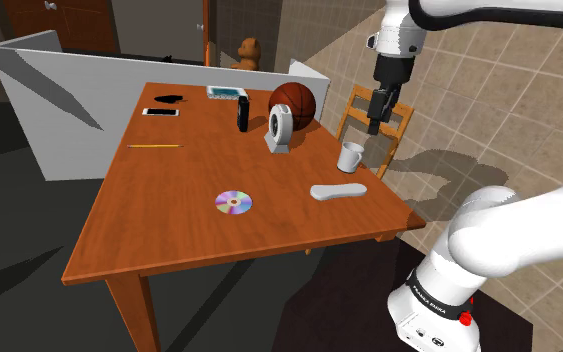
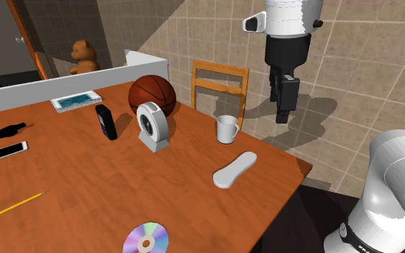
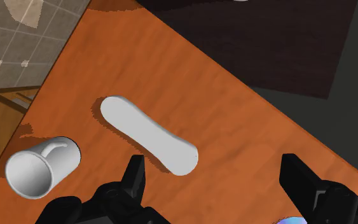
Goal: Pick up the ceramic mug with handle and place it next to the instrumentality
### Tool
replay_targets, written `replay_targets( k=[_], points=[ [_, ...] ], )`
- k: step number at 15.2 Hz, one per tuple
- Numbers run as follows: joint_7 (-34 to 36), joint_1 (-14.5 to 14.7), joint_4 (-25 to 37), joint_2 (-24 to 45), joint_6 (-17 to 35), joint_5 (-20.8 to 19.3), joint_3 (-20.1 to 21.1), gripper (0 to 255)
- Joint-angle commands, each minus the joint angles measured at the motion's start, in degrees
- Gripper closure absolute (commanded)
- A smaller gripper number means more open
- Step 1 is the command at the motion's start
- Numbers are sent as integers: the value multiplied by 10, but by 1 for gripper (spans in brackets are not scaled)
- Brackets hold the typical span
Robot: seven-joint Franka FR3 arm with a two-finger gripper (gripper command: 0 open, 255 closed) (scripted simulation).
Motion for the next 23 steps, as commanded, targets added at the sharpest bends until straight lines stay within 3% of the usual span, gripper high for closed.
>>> replay_targets(
  k=[1, 13, 23],
  points=[
    [0, 0, 0, 0, 0, 0, 0, 0],
    [-148, -34, 30, 168, 137, -55, -141, 0],
    [-287, -50, 137, 374, 224, -19, -238, 0]
  ],
)
